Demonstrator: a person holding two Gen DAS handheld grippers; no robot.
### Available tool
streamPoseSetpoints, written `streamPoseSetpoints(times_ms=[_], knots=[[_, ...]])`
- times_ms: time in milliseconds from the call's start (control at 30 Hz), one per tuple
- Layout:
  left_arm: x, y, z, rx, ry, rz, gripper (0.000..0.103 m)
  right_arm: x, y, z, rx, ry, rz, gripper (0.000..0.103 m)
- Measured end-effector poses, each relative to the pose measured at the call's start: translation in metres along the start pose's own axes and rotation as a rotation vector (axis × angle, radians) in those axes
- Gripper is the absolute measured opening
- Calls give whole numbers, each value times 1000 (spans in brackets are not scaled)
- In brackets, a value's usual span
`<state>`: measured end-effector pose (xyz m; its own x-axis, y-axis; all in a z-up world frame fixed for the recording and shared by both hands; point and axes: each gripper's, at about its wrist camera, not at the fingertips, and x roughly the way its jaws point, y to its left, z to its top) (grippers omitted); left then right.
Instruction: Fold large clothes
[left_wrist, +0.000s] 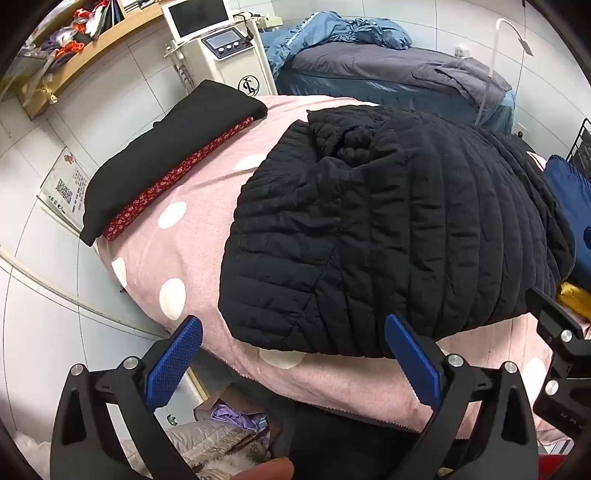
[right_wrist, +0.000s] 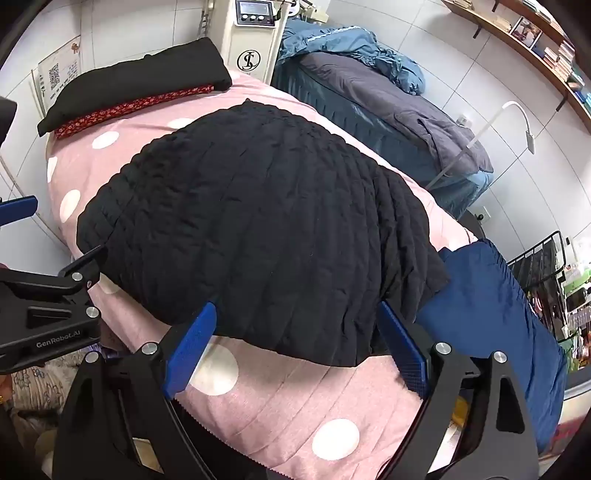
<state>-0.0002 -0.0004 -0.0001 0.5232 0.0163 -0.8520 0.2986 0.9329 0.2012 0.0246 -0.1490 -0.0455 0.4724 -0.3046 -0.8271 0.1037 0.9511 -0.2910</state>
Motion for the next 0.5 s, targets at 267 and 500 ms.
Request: streamPoseSetpoints(times_ms=[267,500], knots=[[1,1,0,-8,7,2,97,0,-2,-2,15,2,-9,88],[2,-1,1,-1,9,1,97,2,-3,-4,6,8,1,88]])
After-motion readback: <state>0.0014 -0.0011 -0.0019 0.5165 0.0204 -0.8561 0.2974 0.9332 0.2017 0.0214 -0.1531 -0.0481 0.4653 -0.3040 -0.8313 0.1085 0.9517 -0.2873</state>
